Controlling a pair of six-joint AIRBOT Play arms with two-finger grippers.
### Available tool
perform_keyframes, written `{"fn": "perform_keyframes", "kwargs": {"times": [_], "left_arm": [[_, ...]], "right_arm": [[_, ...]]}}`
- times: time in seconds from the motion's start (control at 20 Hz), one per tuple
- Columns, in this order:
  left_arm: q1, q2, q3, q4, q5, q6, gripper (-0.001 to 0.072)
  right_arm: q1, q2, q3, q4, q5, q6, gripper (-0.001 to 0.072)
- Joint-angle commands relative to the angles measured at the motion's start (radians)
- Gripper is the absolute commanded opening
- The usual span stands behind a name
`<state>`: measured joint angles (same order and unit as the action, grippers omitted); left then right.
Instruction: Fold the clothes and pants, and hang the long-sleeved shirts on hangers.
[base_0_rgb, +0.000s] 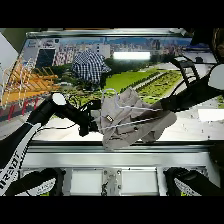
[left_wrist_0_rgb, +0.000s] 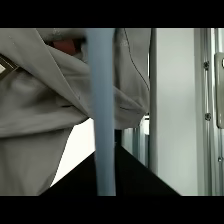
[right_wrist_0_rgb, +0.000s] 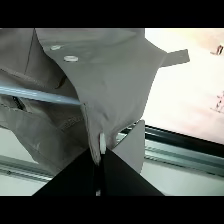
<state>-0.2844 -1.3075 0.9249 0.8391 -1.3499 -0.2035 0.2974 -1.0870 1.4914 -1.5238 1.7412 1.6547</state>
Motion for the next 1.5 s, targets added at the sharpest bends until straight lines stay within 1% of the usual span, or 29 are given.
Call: {"fn": "perform_keyframes", "kwargs": {"times": [0.0,0.15,0.4,0.5,0.75,0.9,1.25,1.45], "left_arm": [[-0.001,-0.011,0.006,-0.029,0.026,0.006,0.0012],[-0.001,-0.011,0.006,-0.030,0.023,0.006,0.0012],[-0.001,-0.011,0.006,-0.030,0.023,0.006,0.0012],[-0.001,-0.011,0.006,-0.030,0.023,0.006,0.0013],[-0.001,-0.011,0.006,-0.030,0.023,0.006,0.0013],[-0.001,-0.011,0.006,-0.030,0.023,0.006,0.0013],[-0.001,-0.011,0.006,-0.030,0.023,0.006,0.0013],[-0.001,-0.011,0.006,-0.030,0.023,0.006,0.0013]], "right_arm": [[0.051,-0.055,0.092,0.002,0.014,0.022,0.0019],[0.130,-0.095,0.124,0.002,-0.022,0.054,0.0019],[0.281,-0.140,0.131,0.004,-0.129,0.111,0.0019],[0.321,-0.150,0.131,0.038,-0.188,0.130,0.0019],[0.381,-0.183,0.131,0.160,-0.305,0.129,0.0019],[0.406,-0.204,0.132,0.167,-0.327,0.129,0.0019],[0.412,-0.214,0.132,0.167,-0.328,0.124,0.0021],[0.412,-0.214,0.132,0.167,-0.328,0.122,0.0039]]}}
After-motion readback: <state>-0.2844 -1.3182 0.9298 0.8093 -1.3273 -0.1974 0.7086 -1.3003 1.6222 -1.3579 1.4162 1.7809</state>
